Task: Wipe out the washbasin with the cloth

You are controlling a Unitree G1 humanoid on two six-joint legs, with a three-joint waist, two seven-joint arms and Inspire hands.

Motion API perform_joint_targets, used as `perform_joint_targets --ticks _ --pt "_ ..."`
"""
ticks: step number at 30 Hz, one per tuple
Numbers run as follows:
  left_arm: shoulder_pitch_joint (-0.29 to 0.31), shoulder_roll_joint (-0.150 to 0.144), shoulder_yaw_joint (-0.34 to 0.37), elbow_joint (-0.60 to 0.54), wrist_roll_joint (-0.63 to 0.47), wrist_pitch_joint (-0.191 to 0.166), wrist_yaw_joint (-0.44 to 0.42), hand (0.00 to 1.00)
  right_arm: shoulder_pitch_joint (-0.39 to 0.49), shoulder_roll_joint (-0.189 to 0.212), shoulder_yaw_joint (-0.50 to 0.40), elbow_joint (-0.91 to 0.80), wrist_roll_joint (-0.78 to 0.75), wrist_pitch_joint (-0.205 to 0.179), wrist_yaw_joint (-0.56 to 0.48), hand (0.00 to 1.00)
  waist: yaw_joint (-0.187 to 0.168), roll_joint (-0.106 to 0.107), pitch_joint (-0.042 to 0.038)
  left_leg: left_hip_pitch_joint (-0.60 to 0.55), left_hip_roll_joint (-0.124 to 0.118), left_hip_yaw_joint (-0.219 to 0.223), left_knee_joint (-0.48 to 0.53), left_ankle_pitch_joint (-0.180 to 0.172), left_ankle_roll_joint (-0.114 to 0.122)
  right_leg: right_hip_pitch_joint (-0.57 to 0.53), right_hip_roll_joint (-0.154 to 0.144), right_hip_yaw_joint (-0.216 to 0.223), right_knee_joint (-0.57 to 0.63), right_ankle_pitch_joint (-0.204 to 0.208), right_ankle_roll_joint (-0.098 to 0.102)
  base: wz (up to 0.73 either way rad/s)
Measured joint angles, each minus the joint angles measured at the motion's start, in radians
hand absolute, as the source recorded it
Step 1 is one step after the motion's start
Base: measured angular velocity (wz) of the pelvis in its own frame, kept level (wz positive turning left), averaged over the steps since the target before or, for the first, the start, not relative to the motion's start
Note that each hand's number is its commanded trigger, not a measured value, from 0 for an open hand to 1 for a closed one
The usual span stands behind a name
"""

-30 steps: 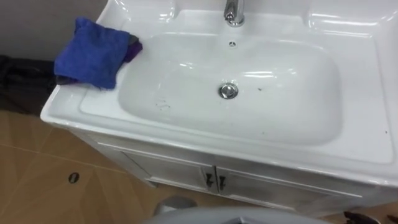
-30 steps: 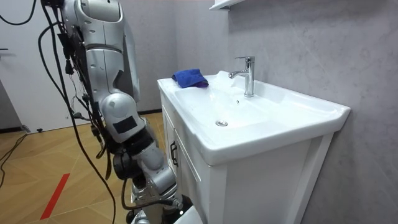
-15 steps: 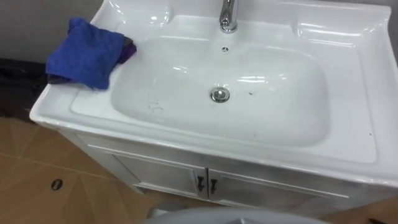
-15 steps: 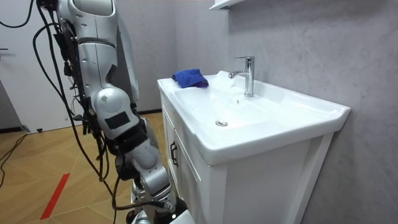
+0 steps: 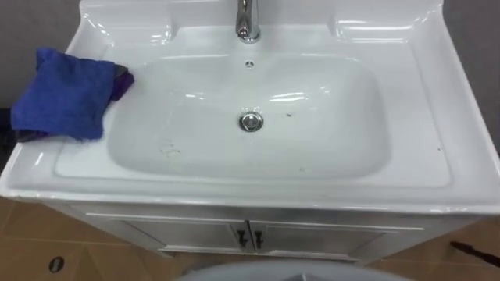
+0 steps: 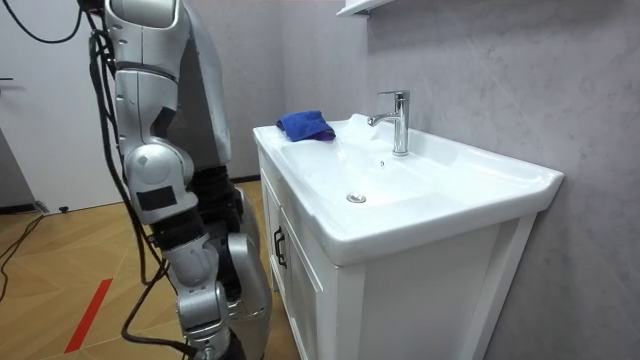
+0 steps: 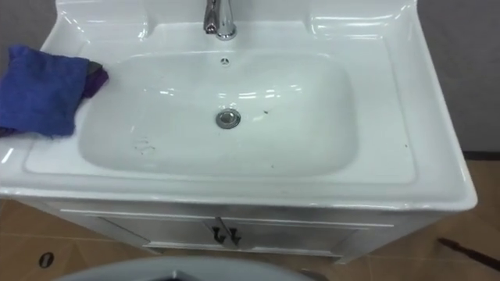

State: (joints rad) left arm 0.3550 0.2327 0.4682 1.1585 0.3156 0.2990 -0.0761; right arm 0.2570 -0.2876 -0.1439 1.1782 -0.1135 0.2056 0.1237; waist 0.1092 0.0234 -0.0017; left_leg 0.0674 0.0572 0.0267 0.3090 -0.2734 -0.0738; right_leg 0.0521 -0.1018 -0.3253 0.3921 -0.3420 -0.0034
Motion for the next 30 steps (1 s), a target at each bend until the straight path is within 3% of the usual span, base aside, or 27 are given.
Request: perform_joint_targets --ticks 8,13,17,23,30 --pt "-0.020 0.003 -0.018 -0.001 -0.030 0.000 0.001 0.00 -0.002 0.014 0.003 -0.002 0.021 0.006 -0.001 0.00 -0.013 -0.011 -0.0001 0.014 -0.001 0.018 -0.012 0.000 0.000 0.003 0.011 0.024 -0.018 0.005 0.006 -0.08" --pt "-0.020 0.008 -0.022 0.022 -0.031 -0.002 0.003 0.00 0.000 0.023 0.006 -0.016 0.023 0.015 -0.001 0.00 -0.003 -0.040 0.0051 0.037 0.001 0.055 -0.024 0.000 0.000 0.012 0.012 0.047 -0.020 0.006 0.008 -0.14" --pt "-0.021 0.008 -0.028 0.030 -0.030 0.000 -0.007 0.00 -0.005 0.025 0.006 -0.017 0.024 0.036 -0.003 0.00 0.001 -0.053 0.0053 0.050 0.000 0.057 -0.025 -0.001 0.002 0.043 0.015 0.043 -0.055 0.018 0.016 0.04" --pt "-0.039 0.008 -0.070 0.032 -0.031 0.012 -0.025 0.00 -0.062 0.029 0.015 -0.020 0.021 0.055 -0.003 0.00 0.007 -0.067 0.0042 0.014 0.002 0.111 0.002 -0.017 0.028 0.025 0.011 0.046 -0.067 0.038 0.031 0.01" --pt "-0.075 0.009 -0.119 0.037 -0.036 0.016 -0.022 0.00 -0.096 0.044 0.066 -0.020 0.021 0.058 -0.004 0.00 0.006 -0.075 0.0040 -0.003 -0.004 0.116 0.011 -0.030 0.052 0.018 0.008 0.048 -0.095 0.076 0.049 -0.02"
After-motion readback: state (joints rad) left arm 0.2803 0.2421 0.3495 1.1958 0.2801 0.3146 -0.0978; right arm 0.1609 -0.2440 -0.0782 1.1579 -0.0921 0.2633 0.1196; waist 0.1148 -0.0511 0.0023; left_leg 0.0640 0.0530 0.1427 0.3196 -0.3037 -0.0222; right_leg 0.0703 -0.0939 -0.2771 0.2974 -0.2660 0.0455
